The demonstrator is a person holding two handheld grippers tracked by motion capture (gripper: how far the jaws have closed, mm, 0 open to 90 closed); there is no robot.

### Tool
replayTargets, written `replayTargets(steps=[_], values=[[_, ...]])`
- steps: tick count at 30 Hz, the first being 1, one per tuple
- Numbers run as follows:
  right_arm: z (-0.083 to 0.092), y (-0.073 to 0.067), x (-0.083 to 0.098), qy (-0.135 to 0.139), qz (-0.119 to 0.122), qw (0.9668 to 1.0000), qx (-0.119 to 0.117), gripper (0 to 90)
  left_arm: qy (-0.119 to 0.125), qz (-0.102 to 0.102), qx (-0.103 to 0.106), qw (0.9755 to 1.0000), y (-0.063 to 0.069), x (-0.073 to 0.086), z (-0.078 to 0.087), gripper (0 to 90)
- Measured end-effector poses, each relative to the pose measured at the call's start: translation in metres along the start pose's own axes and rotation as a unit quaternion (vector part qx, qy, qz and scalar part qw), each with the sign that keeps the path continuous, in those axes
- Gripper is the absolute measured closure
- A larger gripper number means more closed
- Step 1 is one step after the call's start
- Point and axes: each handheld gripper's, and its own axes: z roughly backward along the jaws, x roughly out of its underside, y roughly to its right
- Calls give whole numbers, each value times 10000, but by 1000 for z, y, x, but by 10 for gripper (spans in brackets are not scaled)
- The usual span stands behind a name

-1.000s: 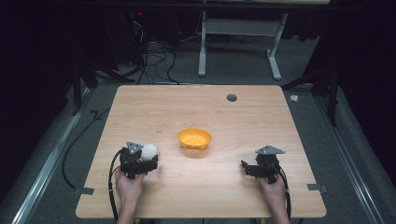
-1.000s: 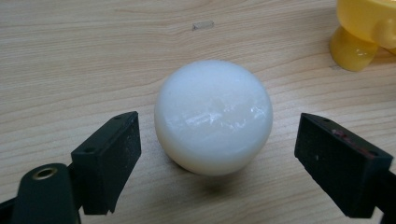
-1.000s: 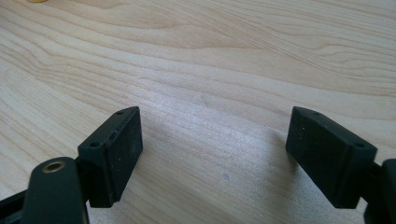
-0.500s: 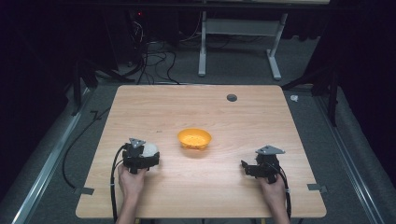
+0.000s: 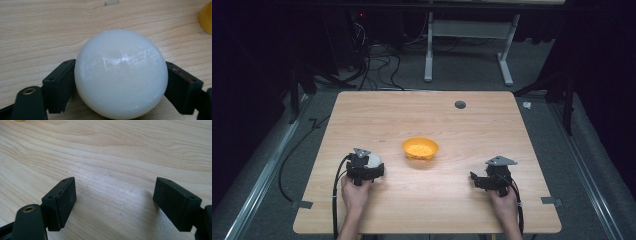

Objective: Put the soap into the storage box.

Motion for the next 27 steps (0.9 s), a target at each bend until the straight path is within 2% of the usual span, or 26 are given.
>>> replayTargets(steps=[4, 17, 27], values=[[0, 0, 0, -1, -1, 10000, 0, 195, 18, -38, -11, 10000, 1, 0, 1, 232], [0, 0, 0, 2, -9, 10000, -5, 196, 19, -102, 85, 9999, 2, 1, 2, 239], [0, 0, 0, 0, 1, 10000, -1, 195, 205, -163, 229, 9994, 4, 0, 14, 240]])
